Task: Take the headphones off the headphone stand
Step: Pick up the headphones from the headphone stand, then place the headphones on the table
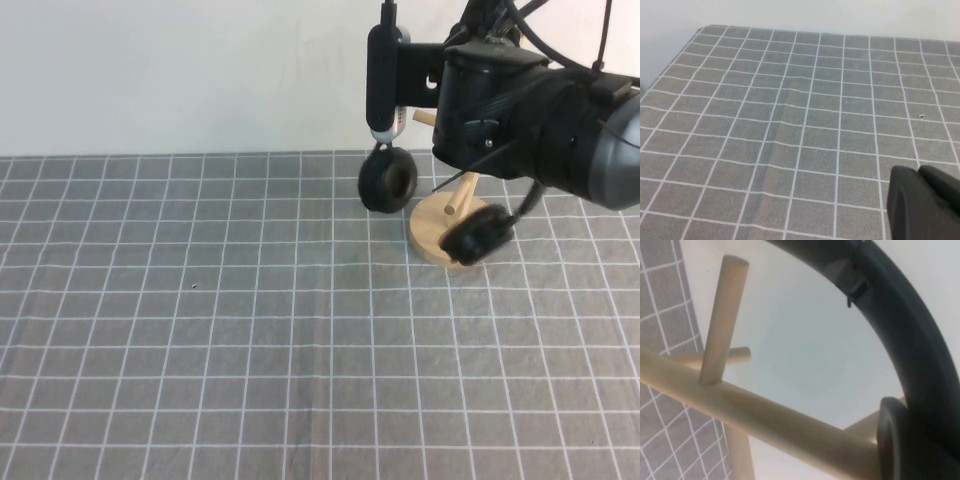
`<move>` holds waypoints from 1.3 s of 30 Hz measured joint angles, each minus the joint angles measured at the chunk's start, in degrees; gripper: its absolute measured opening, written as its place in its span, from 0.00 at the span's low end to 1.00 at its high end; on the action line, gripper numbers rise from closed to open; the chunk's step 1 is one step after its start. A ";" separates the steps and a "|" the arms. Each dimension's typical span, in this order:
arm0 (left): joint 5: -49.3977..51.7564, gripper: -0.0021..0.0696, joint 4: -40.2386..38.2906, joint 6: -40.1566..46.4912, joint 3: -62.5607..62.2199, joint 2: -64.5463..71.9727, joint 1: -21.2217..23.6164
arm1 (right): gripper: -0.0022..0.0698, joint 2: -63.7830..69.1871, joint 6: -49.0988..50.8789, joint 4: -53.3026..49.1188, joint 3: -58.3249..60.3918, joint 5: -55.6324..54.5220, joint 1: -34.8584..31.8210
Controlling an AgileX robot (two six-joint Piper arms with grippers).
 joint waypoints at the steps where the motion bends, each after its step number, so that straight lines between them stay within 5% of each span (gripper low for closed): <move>1: 0.00 0.02 0.00 0.00 0.00 0.00 0.00 | 0.02 -0.23 0.54 -0.26 0.00 0.46 0.00; 9: 0.00 0.02 0.00 0.00 0.00 0.00 0.00 | 0.02 -4.94 2.17 -0.56 0.00 4.72 2.55; 21: 0.00 0.02 0.00 0.00 0.00 0.00 0.00 | 0.02 -15.98 -0.30 0.93 0.00 16.76 14.72; 26: 0.00 0.02 0.00 0.00 0.00 0.00 0.00 | 0.02 -18.35 -0.05 21.88 0.00 17.92 21.17; 32: 0.00 0.02 0.00 0.00 0.00 0.00 0.00 | 0.02 -13.59 5.55 44.64 0.11 16.63 17.58; 39: 0.00 0.02 0.00 0.00 0.00 0.00 0.00 | 0.02 -0.95 4.00 48.59 0.11 9.26 9.95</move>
